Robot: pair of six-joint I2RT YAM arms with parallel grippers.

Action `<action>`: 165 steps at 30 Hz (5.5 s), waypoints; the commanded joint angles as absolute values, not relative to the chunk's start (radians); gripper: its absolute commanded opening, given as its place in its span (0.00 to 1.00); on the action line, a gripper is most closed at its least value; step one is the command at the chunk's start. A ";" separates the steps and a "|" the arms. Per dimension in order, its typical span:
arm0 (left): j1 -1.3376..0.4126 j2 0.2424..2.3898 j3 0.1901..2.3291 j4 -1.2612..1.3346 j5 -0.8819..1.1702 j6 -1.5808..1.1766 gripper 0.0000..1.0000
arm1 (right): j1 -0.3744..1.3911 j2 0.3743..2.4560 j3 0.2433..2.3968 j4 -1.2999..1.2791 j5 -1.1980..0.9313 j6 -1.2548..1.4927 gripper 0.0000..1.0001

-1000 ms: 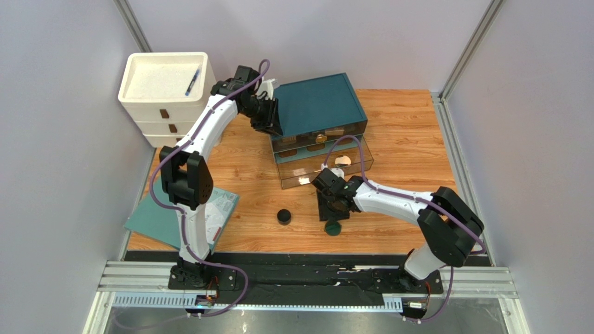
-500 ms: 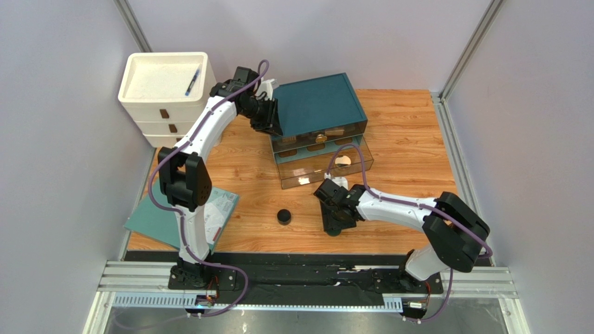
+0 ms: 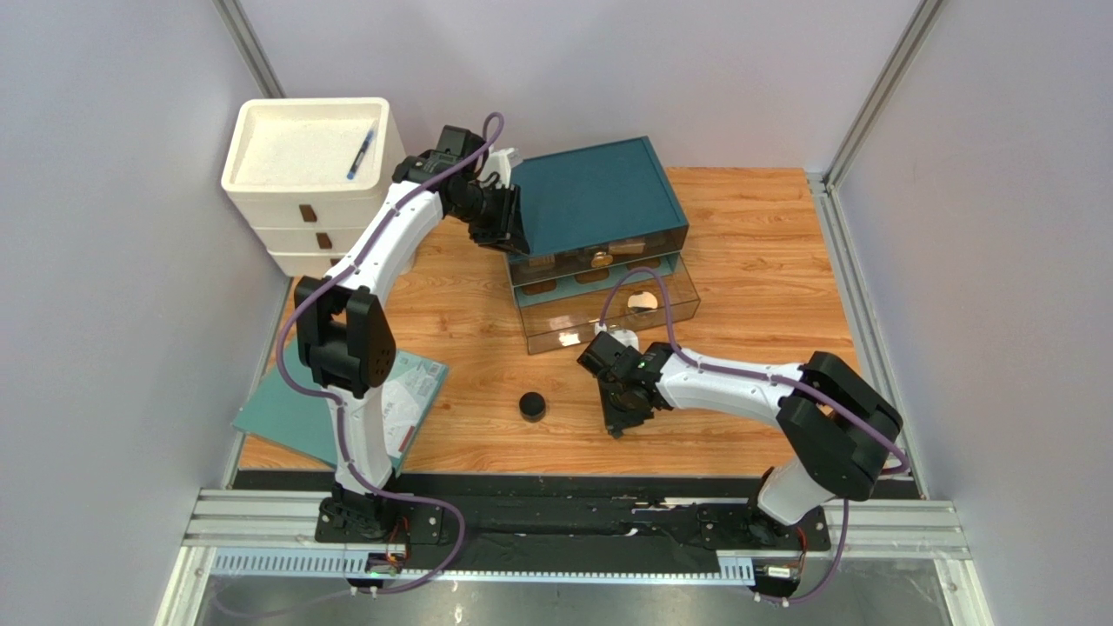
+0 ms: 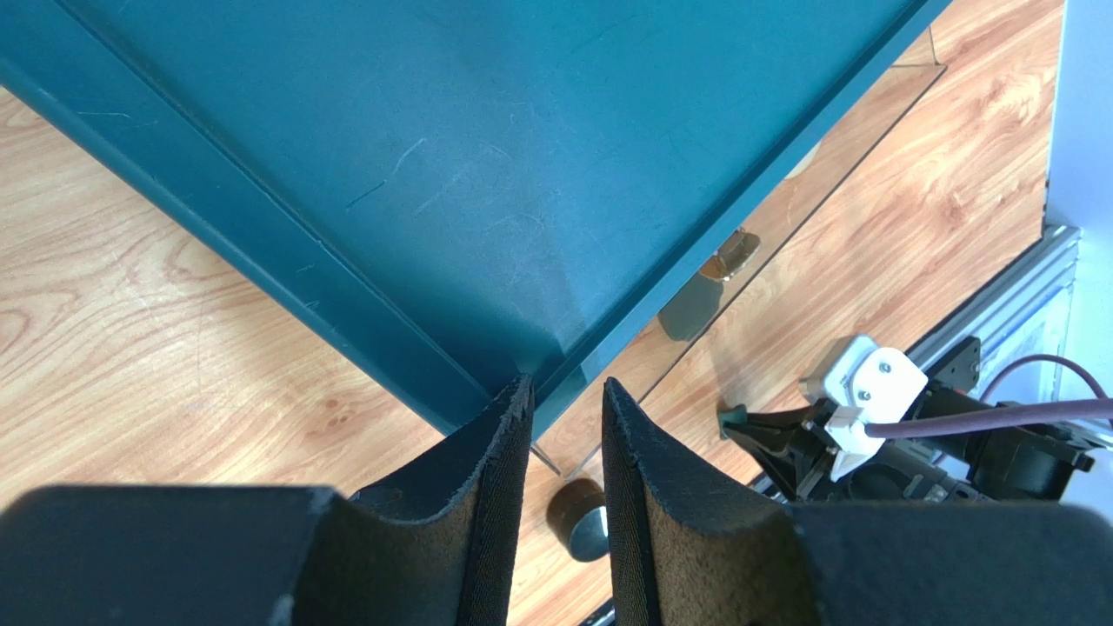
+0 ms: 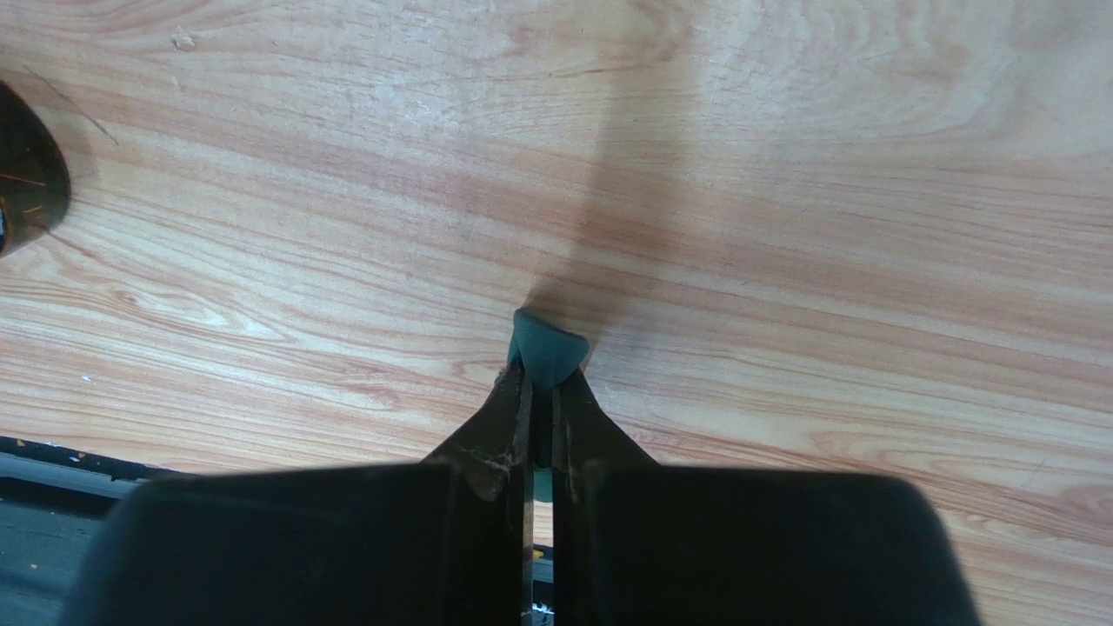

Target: Organize the makeup

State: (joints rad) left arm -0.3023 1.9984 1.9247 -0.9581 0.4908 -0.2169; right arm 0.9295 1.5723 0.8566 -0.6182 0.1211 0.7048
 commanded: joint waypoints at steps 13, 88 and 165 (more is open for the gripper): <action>-0.284 2.034 1.871 -1.229 0.339 -0.155 0.35 | 0.874 1.508 1.187 -0.600 0.440 0.571 0.00; -0.284 2.059 1.916 -1.253 0.327 -0.150 0.36 | 0.816 1.873 1.149 -0.479 0.365 0.563 0.65; -0.284 2.042 1.884 -1.215 0.371 -0.163 0.36 | 1.155 1.925 1.414 -0.624 0.222 0.270 0.72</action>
